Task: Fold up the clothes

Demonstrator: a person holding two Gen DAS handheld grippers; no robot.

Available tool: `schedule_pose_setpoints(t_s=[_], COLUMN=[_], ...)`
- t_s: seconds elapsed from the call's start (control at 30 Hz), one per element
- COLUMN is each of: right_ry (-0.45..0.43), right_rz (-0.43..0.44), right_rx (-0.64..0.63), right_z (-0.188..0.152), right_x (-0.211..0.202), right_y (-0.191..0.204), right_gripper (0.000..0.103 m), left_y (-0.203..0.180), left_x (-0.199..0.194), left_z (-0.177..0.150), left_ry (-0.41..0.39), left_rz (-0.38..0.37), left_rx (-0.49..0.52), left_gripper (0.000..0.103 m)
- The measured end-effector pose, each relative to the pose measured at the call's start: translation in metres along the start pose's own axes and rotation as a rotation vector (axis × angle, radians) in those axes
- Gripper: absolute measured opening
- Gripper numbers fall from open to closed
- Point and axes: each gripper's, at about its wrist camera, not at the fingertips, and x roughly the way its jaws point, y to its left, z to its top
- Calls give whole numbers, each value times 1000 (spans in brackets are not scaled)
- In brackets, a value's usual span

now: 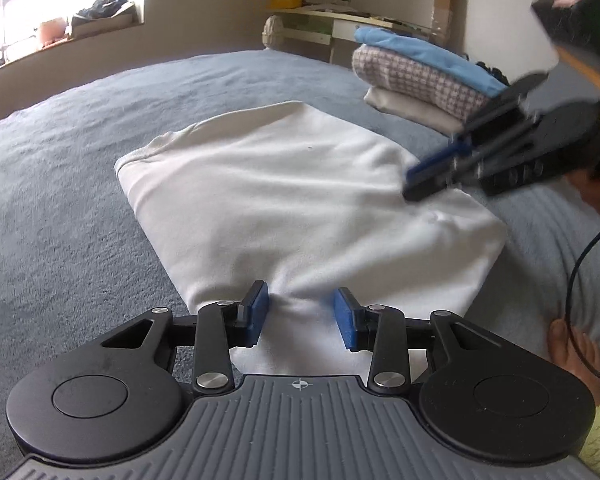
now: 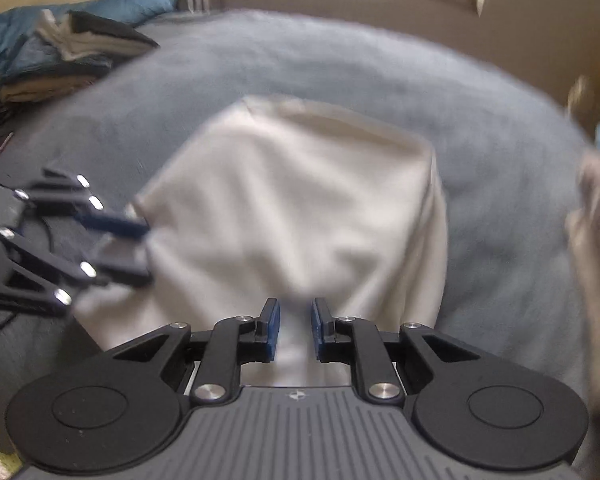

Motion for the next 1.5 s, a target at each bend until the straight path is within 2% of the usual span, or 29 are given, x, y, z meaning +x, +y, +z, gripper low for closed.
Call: schedule_pose_setpoints(t_s=[0.1,0.17,0.2,0.3,0.4,0.47,0.53,0.57,0.6,0.67,0.73,0.8,0.87,0.93,1.07,1.2,1.37,1.43,1.5], right_ry=[-3,31,21,46,21,-21,-43,-23,13,7,23,-5,-58,-88,-1,15,-71,-85,-73], right_rz=[-3,-32,-31,-23,-58,-69,-77,-84,-93,-85,-92,-116,-110,-96,-51,-58,34,32,53], right_rx=[34,-9,-16,35,-6,0,35,38,34,41,59,40,28,46,113,166,150,95,67], right_z=[2,-13,-20,-8,5,12,15,12,6,0,11,24,35,42,35,57,82,88,94], right_x=[15,37,42,33,21,18,25,36,51,61,56,45,40,49,98,88,79,84,95], right_y=[-5,-5,-7,-15,-12,-16,-23,-27,-30,-36,-39,-36,-34,-38,-55,-59,-50,-42,-37], right_gripper=[18,19,19,20,20,20,20,20,20,20,19,20,20,20,22,22,24,31,32], left_y=[-1,2,3,8,13,18,21,21,19,13,18,25,29,33,30,40,36,35,36], left_x=[0,-2,-7,-24,-30,-15,14,27,29,26,17,9,12,27,36,34,34,34,34], left_z=[0,1,2,10,21,29,28,23,21,19,24,31,37,39,28,27,28,29,29], left_ry=[-6,-20,-34,-93,-137,-106,-8,21,17,-8,-23,-56,-62,-13,-21,-21,-25,-25,-25], left_rz=[-3,-24,-29,-51,-59,-43,2,21,28,39,16,2,12,20,32,3,14,16,15], left_rx=[2,-7,-3,6,13,9,9,14,29,66,30,-7,-19,-38,-11,-63,-57,-58,-65], left_gripper=[37,37,37,37,37,37,37,38,38,38,38,38,38,38,39,39,40,41,41])
